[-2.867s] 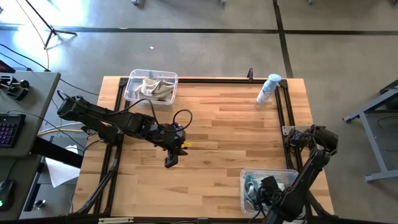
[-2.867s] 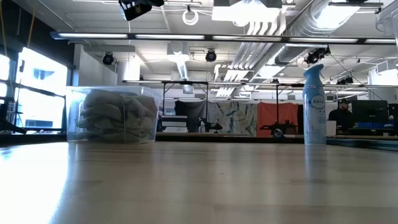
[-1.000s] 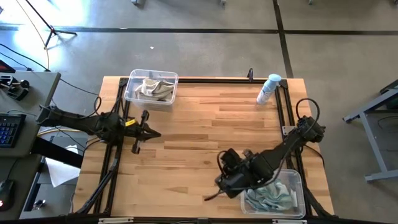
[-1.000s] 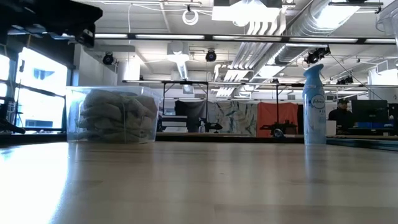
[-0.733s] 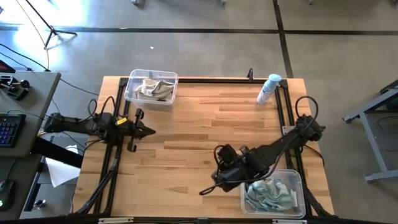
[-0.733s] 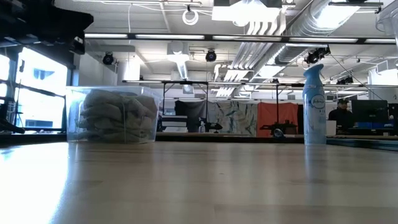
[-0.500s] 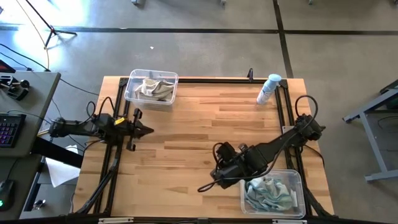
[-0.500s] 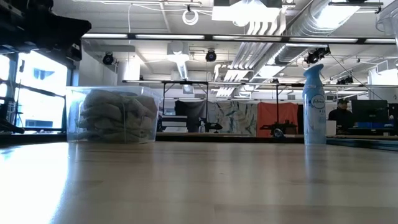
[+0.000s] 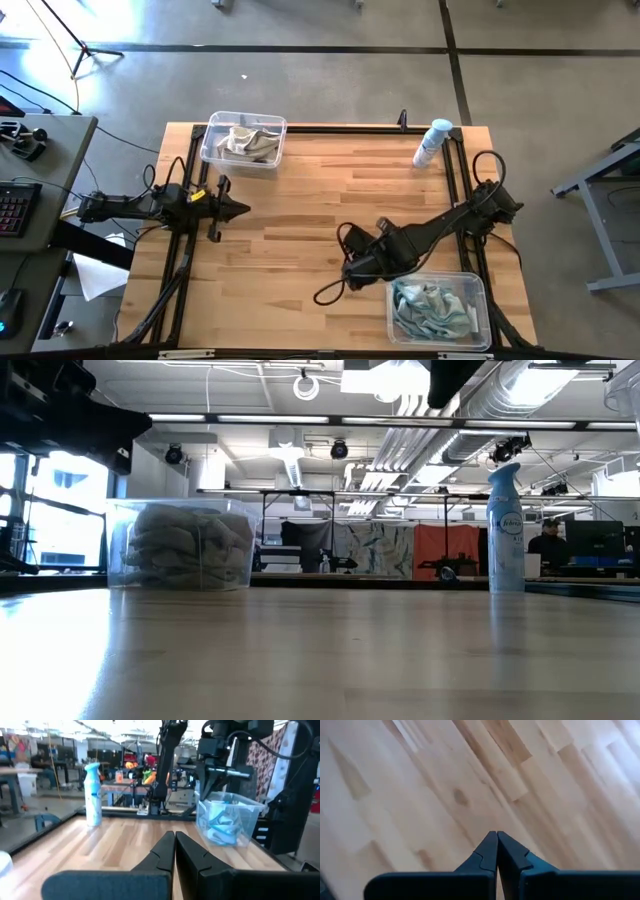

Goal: Sort microfiber towel by color & place in baskets
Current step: Return to Home Position

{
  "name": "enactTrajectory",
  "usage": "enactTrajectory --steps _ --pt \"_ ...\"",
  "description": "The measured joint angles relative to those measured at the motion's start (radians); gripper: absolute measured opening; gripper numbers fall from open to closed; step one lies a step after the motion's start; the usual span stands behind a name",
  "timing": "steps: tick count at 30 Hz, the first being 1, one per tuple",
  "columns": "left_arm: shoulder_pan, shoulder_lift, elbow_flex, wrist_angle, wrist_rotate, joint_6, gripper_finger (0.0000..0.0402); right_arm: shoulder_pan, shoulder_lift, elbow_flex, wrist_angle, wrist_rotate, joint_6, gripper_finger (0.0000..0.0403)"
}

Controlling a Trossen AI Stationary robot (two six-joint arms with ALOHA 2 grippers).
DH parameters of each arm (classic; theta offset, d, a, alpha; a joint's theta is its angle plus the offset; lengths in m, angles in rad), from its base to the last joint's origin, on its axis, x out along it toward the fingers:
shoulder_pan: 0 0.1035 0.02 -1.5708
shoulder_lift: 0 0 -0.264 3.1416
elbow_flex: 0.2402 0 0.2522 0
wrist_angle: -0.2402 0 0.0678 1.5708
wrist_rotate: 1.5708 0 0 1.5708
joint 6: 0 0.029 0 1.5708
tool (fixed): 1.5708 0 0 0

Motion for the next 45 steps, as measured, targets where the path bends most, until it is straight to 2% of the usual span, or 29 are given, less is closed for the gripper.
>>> enactTrajectory --steps 4,8,17,24,30,36,45 --pt "0.000 0.003 0.000 -0.019 0.000 -0.018 0.0000 -0.037 -0.049 -0.090 0.021 0.000 -0.112 0.0000" --pt "0.000 0.003 0.000 -0.025 0.000 -0.018 0.0000 -0.077 -0.165 -0.283 0.166 -0.009 -0.234 0.0000" --pt "0.000 0.003 0.000 -0.028 0.000 -0.018 0.0000 -0.186 -0.563 -0.823 0.637 -0.117 -0.470 0.0000" --pt "0.000 0.003 0.000 -0.029 0.000 -0.019 0.0000 -0.220 -0.885 -1.150 0.947 -0.194 -0.613 0.0000" --pt "0.000 0.003 0.000 -0.028 0.000 -0.018 0.0000 -0.226 -1.111 -1.390 1.230 -0.241 -0.719 0.0000" --pt "0.000 0.003 0.000 -0.029 0.000 -0.019 0.0000 -0.310 -1.253 -1.514 1.382 -0.310 -0.763 0.0000" --pt "0.000 0.003 0.000 -0.029 0.000 -0.019 0.0000 -0.444 -1.311 -1.526 1.362 -0.460 -0.858 0.0000"
